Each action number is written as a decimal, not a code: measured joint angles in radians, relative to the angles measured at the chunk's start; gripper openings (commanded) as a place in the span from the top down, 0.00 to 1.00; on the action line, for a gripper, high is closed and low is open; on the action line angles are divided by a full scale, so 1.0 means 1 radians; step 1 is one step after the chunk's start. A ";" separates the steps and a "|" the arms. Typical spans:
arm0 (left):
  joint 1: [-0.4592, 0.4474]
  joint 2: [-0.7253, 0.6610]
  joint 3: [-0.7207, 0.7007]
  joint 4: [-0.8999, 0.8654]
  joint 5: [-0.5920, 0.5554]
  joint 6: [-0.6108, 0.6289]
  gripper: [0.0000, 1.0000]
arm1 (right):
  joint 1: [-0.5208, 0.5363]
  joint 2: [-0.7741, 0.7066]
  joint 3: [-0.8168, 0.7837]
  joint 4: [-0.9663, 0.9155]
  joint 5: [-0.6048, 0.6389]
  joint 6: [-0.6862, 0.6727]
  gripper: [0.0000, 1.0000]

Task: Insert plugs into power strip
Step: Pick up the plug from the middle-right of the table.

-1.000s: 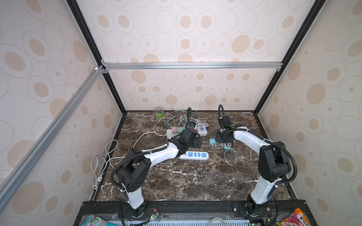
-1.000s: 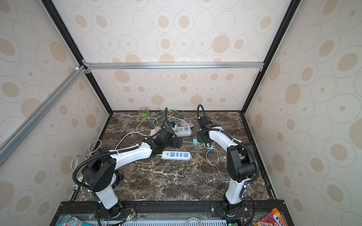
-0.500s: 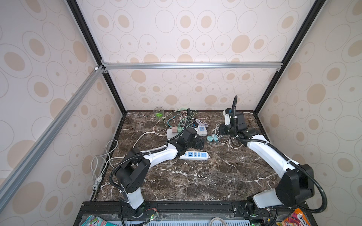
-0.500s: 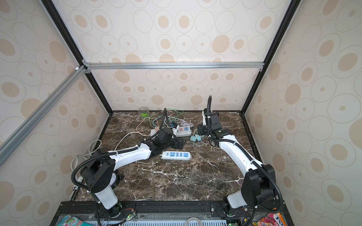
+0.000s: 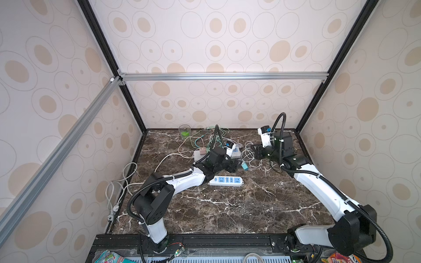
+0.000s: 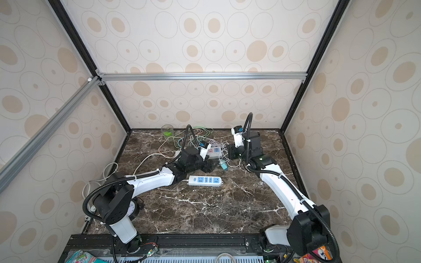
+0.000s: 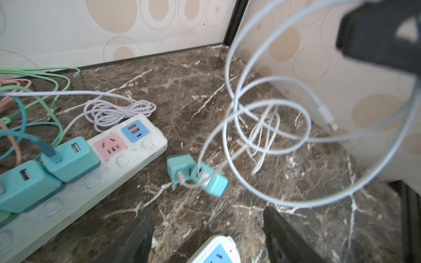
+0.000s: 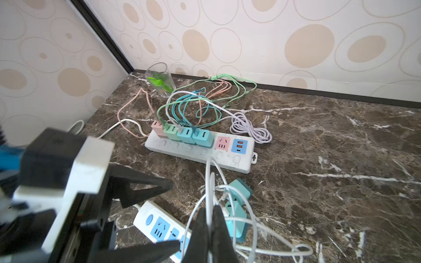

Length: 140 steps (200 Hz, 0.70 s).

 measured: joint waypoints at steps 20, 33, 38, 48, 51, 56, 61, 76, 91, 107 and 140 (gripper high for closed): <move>0.038 0.034 -0.001 0.077 0.084 -0.016 0.35 | 0.000 -0.023 -0.016 0.002 -0.040 -0.005 0.97; 0.058 0.064 -0.001 0.109 0.142 -0.018 0.37 | 0.000 -0.028 -0.019 0.001 -0.060 -0.008 0.97; 0.062 0.077 -0.001 0.118 0.164 -0.018 0.38 | 0.000 -0.029 -0.019 0.001 -0.068 -0.008 0.97; 0.064 0.101 -0.001 0.130 0.205 -0.019 0.39 | 0.000 -0.028 -0.019 0.000 -0.076 -0.010 0.97; 0.063 0.106 -0.001 0.133 0.214 -0.018 0.39 | 0.000 -0.028 -0.020 0.000 -0.079 -0.010 0.97; 0.062 0.118 -0.001 0.137 0.233 -0.018 0.39 | 0.000 -0.028 -0.021 0.000 -0.083 -0.011 0.97; 0.060 0.126 -0.001 0.140 0.249 -0.018 0.40 | 0.000 -0.028 -0.022 -0.001 -0.088 -0.011 0.97; 0.058 0.147 -0.001 0.146 0.286 -0.019 0.45 | 0.000 -0.028 -0.023 -0.002 -0.097 -0.011 0.97; 0.055 0.157 0.000 0.151 0.300 -0.019 0.54 | 0.000 -0.028 -0.023 -0.002 -0.107 -0.011 0.97; 0.052 0.167 0.001 0.159 0.303 -0.022 0.62 | 0.000 -0.028 -0.023 -0.003 -0.117 -0.013 0.97; 0.052 0.195 0.020 0.173 0.270 -0.038 0.81 | 0.000 -0.031 -0.029 -0.008 -0.120 -0.022 0.94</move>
